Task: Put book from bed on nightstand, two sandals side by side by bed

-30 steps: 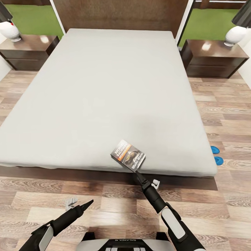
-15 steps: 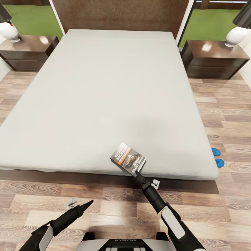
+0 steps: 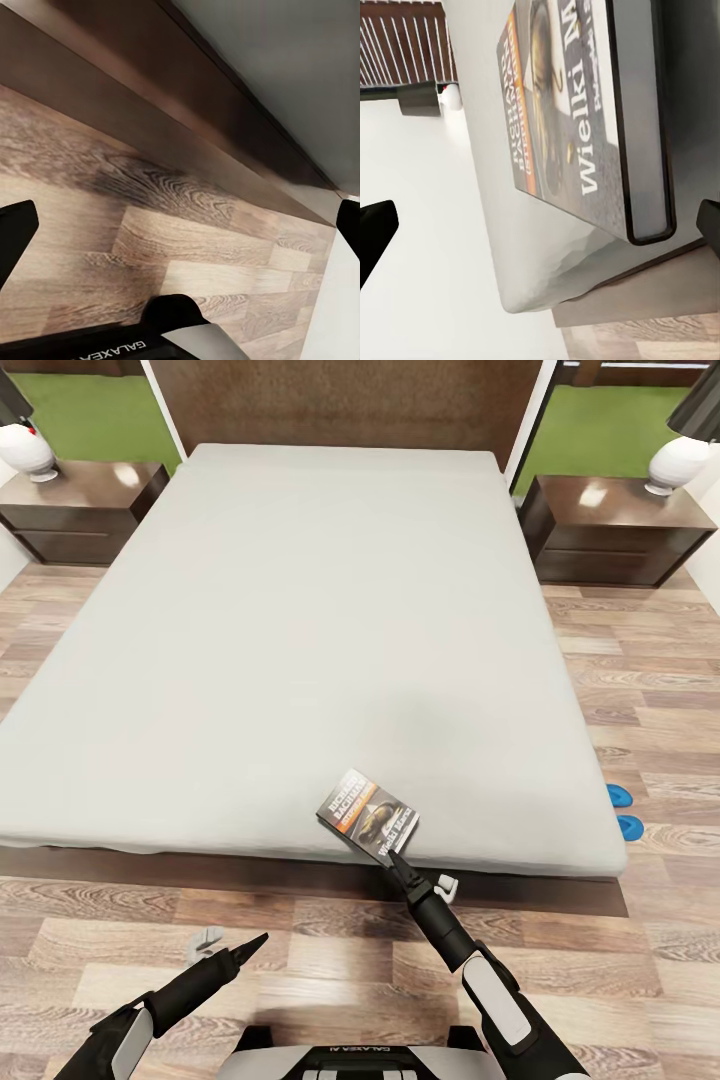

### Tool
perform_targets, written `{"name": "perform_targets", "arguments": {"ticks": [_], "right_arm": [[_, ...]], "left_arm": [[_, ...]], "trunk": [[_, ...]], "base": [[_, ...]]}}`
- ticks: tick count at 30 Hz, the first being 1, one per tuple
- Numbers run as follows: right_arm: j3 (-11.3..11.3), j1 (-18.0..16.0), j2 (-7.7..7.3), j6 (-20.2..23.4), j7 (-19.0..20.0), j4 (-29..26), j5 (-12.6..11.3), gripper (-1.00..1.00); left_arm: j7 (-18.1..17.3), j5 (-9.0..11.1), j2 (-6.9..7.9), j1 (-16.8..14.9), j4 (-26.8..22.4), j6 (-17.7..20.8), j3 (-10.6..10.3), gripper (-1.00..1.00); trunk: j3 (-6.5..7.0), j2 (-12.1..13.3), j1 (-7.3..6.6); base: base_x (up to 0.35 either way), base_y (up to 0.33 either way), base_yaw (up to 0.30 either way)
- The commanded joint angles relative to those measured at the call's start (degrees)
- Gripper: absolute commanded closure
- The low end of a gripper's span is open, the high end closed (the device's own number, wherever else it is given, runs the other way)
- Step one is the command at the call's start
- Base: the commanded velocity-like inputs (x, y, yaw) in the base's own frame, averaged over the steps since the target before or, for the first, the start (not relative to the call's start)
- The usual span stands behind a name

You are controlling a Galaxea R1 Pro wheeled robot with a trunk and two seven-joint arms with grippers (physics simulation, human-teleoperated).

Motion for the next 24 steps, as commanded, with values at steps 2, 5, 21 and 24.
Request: {"name": "perform_targets", "arguments": {"ticks": [2, 5, 21, 24], "right_arm": [[0.0, 0.0, 0.0, 0.5, 0.1, 0.0, -0.6, -1.0], [0.0, 0.0, 0.0, 0.5, 0.1, 0.0, -0.6, -1.0], [0.0, 0.0, 0.0, 0.5, 0.1, 0.0, -0.6, -1.0], [0.0, 0.0, 0.0, 0.5, 0.1, 0.0, -0.6, -1.0]], "left_arm": [[-0.2, 0.3, -0.01, 0.0, 0.0, 0.6, 0.1, -1.0], [-0.2, 0.3, -0.01, 0.0, 0.0, 0.6, 0.1, -1.0], [-0.2, 0.3, -0.01, 0.0, 0.0, 0.6, 0.1, -1.0], [-0.2, 0.3, -0.01, 0.0, 0.0, 0.6, 0.1, -1.0]], "trunk": [[-0.38, -0.8, 0.44], [-0.92, -2.0, 1.1], [-1.1, -2.4, 1.32], [-1.1, -2.4, 1.32]], "base": [[0.0, 0.0, 0.0], [0.0, 0.0, 0.0], [0.014, 0.009, 0.0], [0.048, 0.034, 0.0]]}}
